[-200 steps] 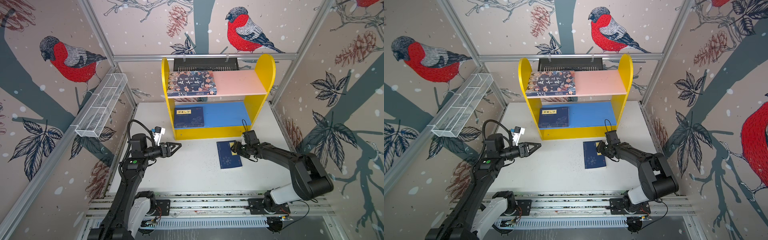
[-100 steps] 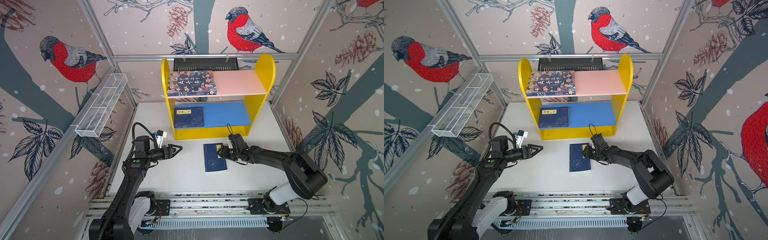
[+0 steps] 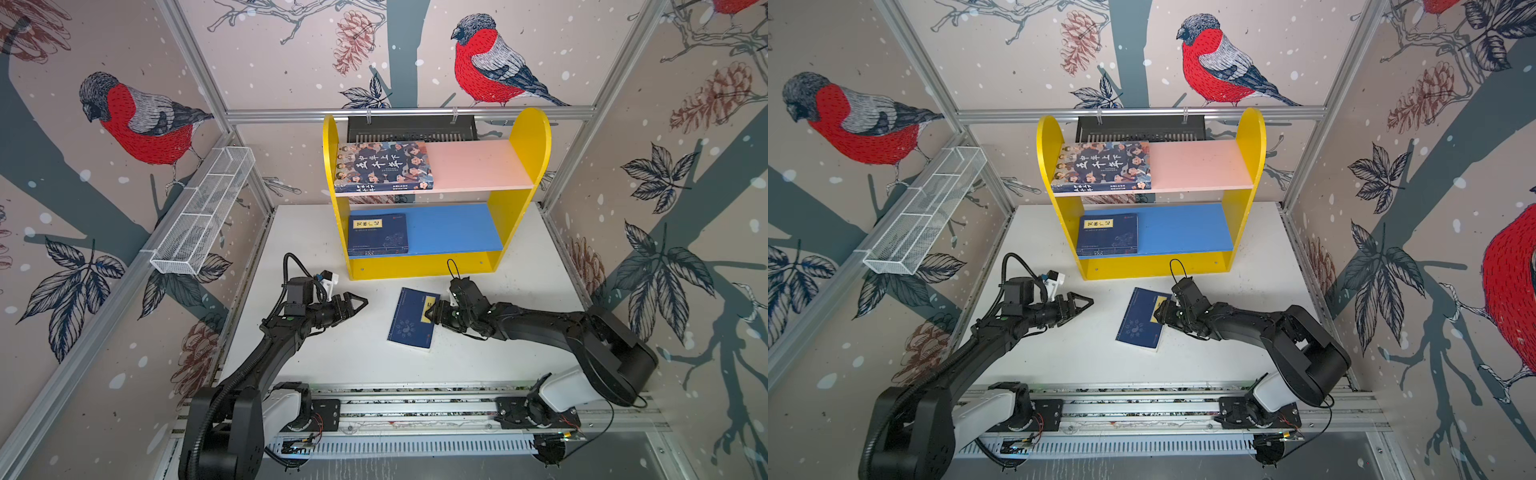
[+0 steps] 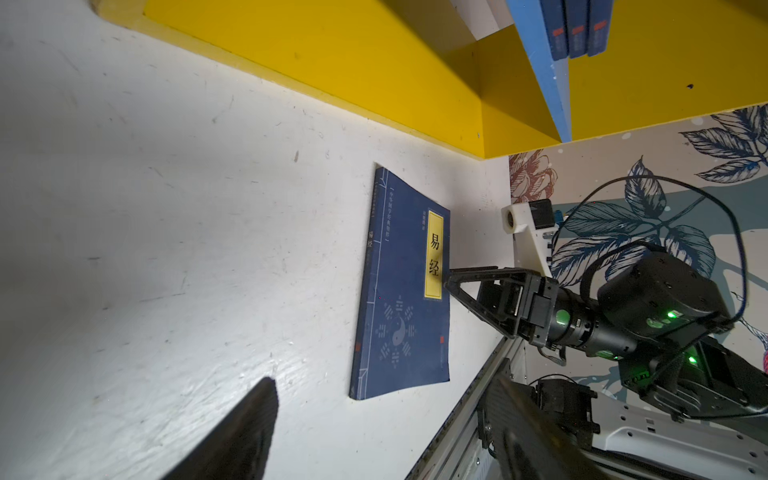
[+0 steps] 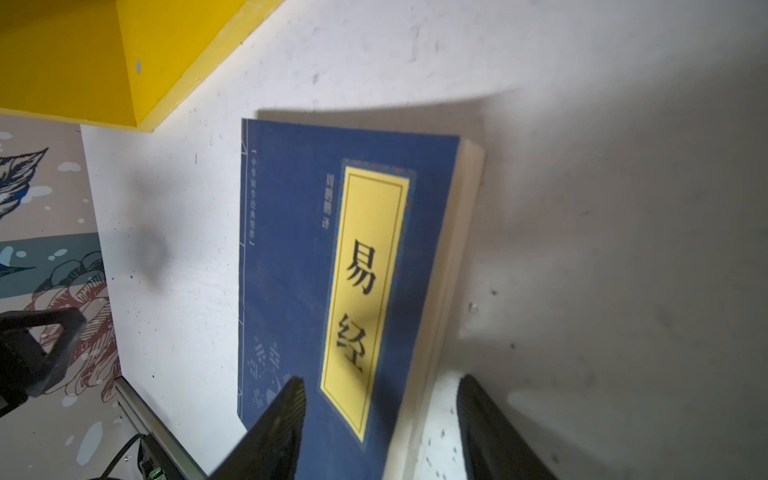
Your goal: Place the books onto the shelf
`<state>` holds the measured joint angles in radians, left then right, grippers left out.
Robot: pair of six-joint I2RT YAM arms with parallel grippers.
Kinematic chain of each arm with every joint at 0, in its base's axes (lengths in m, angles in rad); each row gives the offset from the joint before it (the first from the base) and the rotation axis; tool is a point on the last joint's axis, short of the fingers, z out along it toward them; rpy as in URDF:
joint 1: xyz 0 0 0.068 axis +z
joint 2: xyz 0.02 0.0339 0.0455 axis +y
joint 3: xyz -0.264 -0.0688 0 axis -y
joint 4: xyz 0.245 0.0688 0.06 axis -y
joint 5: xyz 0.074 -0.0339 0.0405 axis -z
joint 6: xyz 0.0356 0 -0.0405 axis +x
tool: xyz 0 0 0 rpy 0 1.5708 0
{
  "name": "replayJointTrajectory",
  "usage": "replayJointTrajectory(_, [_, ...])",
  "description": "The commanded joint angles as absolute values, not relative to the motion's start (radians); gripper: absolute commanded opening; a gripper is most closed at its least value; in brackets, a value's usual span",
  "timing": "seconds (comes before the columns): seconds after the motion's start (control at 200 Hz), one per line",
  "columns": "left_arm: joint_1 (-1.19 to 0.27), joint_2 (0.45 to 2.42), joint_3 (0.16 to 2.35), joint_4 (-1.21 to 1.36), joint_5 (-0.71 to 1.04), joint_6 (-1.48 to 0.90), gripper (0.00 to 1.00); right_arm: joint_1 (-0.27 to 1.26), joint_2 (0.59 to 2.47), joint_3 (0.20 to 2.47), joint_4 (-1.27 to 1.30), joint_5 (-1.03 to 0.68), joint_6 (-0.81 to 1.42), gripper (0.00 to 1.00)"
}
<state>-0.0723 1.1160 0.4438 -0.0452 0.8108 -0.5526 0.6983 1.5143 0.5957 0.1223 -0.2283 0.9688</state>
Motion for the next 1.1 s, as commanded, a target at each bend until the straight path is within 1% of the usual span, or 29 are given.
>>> replayJointTrajectory(0.0, [-0.076, 1.15, 0.444, 0.033, 0.808, -0.56, 0.8, 0.7, 1.549, 0.612, 0.065, -0.22, 0.978, 0.61])
replayJointTrajectory(0.26, [-0.112, 1.229, 0.427, 0.075, 0.802, -0.576, 0.8, 0.725, 1.605, 0.665, 0.139, -0.292, 0.947, 0.6])
replayJointTrajectory(0.62, [-0.174, 1.269, 0.378, 0.154, 0.776, -0.585, 0.8, 0.772, 1.667, 0.718, 0.178, -0.372, 0.884, 0.6])
replayJointTrajectory(0.886, [-0.233, 1.35, 0.387, 0.177, 0.809, -0.589, 0.8, 0.773, 1.671, 0.72, 0.173, -0.333, 0.905, 0.6])
replayJointTrajectory(1.091, [-0.287, 1.371, 0.389, 0.208, 0.837, -0.611, 0.8, 0.758, 1.609, 0.671, 0.142, -0.279, 0.94, 0.6])
